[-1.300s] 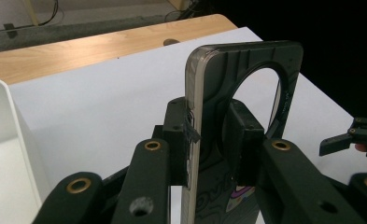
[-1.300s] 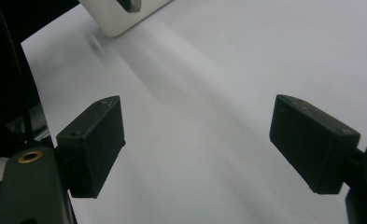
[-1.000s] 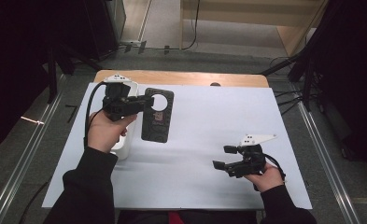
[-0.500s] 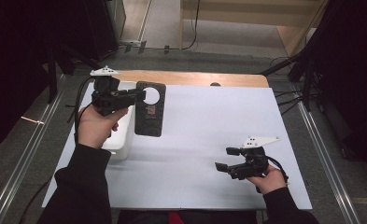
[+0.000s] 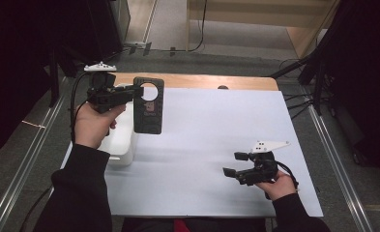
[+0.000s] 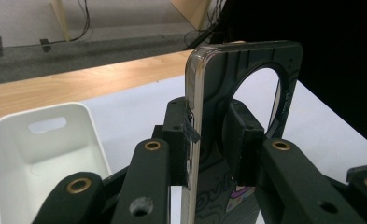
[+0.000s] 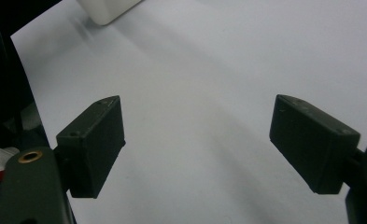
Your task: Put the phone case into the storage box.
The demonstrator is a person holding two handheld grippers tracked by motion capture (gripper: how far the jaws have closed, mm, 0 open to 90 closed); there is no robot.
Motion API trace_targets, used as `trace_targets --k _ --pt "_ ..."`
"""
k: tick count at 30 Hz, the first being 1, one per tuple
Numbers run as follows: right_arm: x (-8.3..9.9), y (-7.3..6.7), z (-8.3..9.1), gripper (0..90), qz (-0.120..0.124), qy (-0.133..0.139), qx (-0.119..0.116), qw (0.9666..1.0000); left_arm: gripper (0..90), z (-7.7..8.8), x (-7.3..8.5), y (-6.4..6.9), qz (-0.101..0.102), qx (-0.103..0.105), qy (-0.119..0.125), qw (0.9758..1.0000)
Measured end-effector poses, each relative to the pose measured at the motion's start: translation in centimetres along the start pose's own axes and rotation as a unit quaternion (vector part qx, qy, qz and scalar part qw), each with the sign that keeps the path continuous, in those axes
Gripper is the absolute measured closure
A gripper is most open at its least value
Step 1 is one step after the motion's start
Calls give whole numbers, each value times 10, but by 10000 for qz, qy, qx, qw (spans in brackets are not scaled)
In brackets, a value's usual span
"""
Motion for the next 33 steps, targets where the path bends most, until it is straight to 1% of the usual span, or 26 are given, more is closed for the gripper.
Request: trace_targets --k 4,7,10,13,15,18,19,21,23,24,26,30,31,32,33 --pt "-1 0 0 171 3 0 6 10000 718 1 -3 -5 37 -7 51 10000" --pt "0 -1 0 171 23 -2 21 10000 718 3 -7 -9 57 -80 68 9999" --pt "0 -1 -1 171 44 -12 29 10000 718 6 -10 -13 106 -69 113 9999" --pt "1 0 -2 171 34 -20 30 10000 718 9 -14 -17 127 -124 166 9997" --pt "2 0 -1 171 3 -50 33 10000 717 11 -15 -18 99 -218 172 9996" --pt "2 1 -1 171 17 -33 55 10000 718 13 -18 -21 123 -229 203 9995" --pt "2 1 -1 171 26 -30 55 10000 718 14 -19 -22 115 -265 204 9994" --pt "3 2 -1 171 32 -42 66 10000 718 15 -22 -23 70 -291 237 9993" --pt "3 2 -1 171 11 -83 64 9999 717 15 -24 -26 -19 -329 240 9992" --pt "3 2 -1 171 8 -92 59 9999 717 16 -26 -28 5 -347 249 9991" --pt "4 2 -2 171 10 -108 78 9999 717 17 -28 -33 80 -307 293 9991" --pt "4 3 -2 171 21 -97 79 9999 718 16 -32 -40 112 -428 295 9986" --pt "4 3 -2 171 10 -102 75 9999 717 15 -33 -42 113 -462 297 9984" --pt "4 4 -2 171 -4 -111 86 9999 718 14 -33 -43 66 -535 342 9980" --pt "4 4 -2 172 14 -100 91 9999 719 14 -33 -45 15 -485 361 9982"
Point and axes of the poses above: each handheld gripper's, and its own axes: z roughly backward along the jaws, x roughly out of its underside, y roughly to its right, the point moved 1 cm from there along -z, roughly forward along the jaws, and after that the axes turned 7 degrees about x, right-handed, at the moved point
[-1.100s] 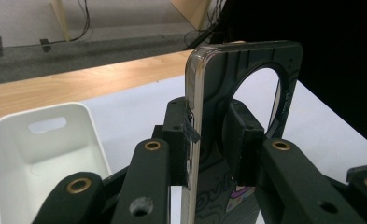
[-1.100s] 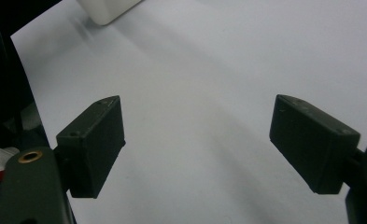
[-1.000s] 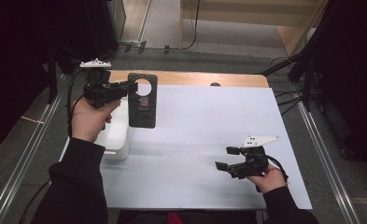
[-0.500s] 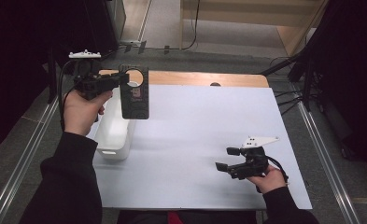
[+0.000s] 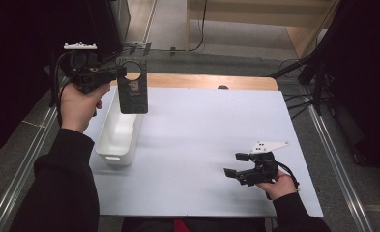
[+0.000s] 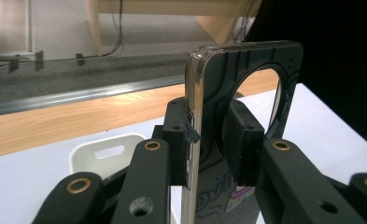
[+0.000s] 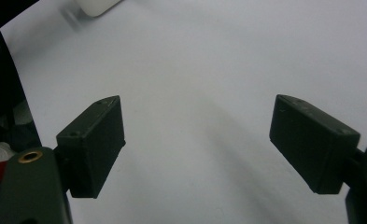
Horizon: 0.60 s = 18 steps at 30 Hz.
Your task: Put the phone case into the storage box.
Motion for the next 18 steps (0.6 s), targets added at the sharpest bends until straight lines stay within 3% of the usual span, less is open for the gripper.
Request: trace_targets --k 1,8,18 --pt "0 0 0 171 2 6 3 10000 718 0 0 -2 39 61 48 10000" --pt "1 2 0 171 -58 -22 44 10000 718 -4 -4 -14 -51 -208 90 9997" --pt "0 2 1 171 -83 60 -44 9999 718 -12 -4 -32 50 -274 85 9996"
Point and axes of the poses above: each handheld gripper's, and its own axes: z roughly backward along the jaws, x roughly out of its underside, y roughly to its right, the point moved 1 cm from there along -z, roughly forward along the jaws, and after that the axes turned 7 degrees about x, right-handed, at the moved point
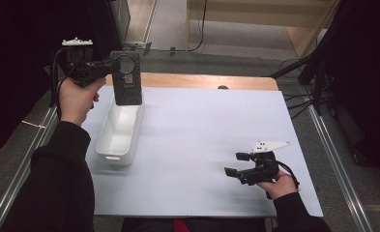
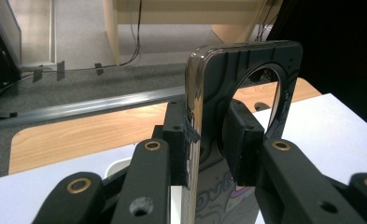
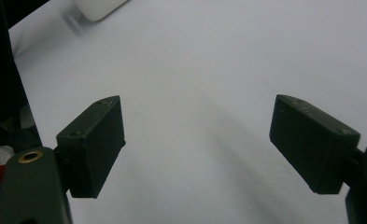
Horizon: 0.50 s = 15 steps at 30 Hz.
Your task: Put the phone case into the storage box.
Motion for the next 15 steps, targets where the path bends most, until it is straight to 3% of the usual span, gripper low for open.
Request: trace_targets --k 15 --pt "5 3 8 171 -52 163 54 9998 718 -19 -3 -16 27 5 -1 10000"
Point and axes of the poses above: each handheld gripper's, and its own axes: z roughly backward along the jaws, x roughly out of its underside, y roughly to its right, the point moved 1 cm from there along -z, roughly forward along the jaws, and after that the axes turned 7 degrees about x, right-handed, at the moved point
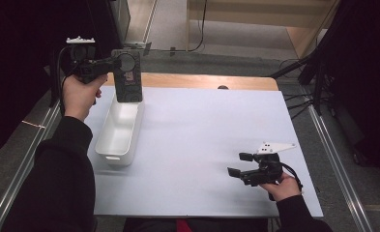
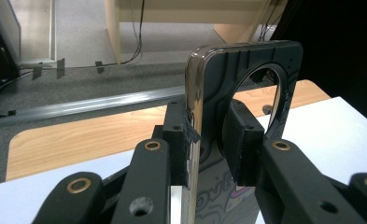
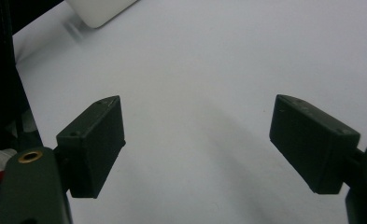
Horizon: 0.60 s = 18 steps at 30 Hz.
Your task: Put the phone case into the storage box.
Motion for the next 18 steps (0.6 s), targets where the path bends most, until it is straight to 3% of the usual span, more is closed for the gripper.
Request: trace_targets --k 8,18 --pt "0 -1 2 171 -25 37 1 10000 719 -8 3 -15 43 -157 -39 9999" --pt "1 -1 2 171 -26 32 4 10000 718 -16 7 -20 -138 -159 -7 9998"
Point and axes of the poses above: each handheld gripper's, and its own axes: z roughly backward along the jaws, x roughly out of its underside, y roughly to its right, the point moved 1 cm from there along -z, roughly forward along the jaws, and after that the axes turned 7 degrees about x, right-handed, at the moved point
